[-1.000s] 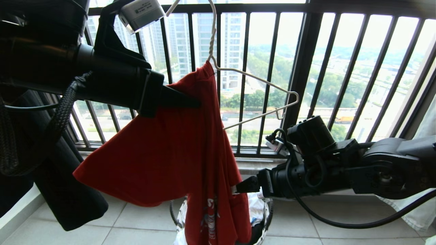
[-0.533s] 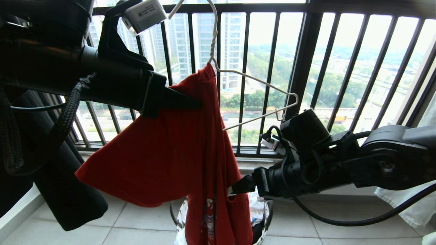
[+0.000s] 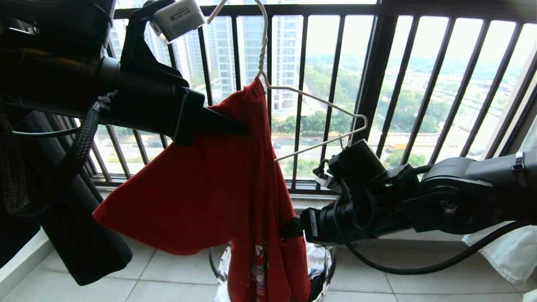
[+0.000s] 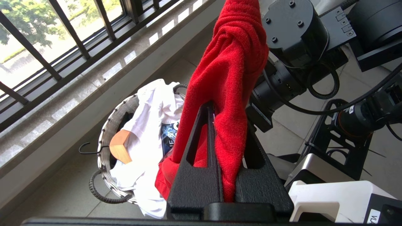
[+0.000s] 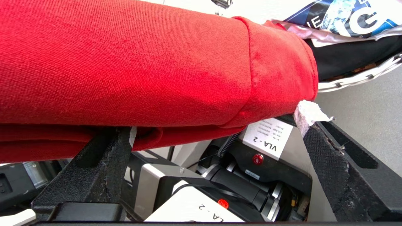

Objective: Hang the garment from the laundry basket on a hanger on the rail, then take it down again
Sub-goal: Hang the clothes on the clothes rack

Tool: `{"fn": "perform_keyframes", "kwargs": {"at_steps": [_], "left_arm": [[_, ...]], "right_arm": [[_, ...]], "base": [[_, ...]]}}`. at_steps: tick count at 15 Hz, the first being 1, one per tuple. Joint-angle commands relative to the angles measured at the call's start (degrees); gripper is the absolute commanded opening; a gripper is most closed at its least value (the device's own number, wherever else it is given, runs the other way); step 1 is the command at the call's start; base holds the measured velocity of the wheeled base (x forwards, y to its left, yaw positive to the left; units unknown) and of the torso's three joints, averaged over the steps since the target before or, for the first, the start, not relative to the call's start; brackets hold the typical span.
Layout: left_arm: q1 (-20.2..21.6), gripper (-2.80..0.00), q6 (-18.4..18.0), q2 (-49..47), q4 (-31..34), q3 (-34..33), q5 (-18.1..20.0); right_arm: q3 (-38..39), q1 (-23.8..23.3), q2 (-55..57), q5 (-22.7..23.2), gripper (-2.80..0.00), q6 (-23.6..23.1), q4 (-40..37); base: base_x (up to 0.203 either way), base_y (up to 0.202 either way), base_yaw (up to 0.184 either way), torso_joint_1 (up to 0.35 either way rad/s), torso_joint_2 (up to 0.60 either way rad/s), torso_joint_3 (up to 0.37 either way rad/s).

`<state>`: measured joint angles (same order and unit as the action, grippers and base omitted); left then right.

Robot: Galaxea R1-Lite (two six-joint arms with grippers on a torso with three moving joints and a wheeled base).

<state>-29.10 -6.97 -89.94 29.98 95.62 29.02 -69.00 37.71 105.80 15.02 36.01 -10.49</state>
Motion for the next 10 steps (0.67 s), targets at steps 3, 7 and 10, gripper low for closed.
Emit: {"fn": "perform_keyframes", "kwargs": {"at_steps": [3,7,10], "left_arm": [[0.01,-2.80,-0.06,0.03,0.16,0.09,0.08],[0.01,-2.80,-0.06,0.12,0.09,0.09,0.08],[0.01,-2.80,0.03,0.12,0.08,0.09,0.07]], "right_arm": [[-0.33,0.41,-0.85,0.10,0.00,0.81,-0.43],[-0.26,1.41,-0.78,0.19,0.00,0.82,-0.59],[-0.24,1.58,-1.04,0.40,0.00,0.90,-1.48]], "base": [[0.000,0.000,0.000,0.000,0.00,0.000],[0.000,0.000,0.000,0.000,0.00,0.000],[0.000,0.000,0.000,0.000,0.00,0.000]]}}
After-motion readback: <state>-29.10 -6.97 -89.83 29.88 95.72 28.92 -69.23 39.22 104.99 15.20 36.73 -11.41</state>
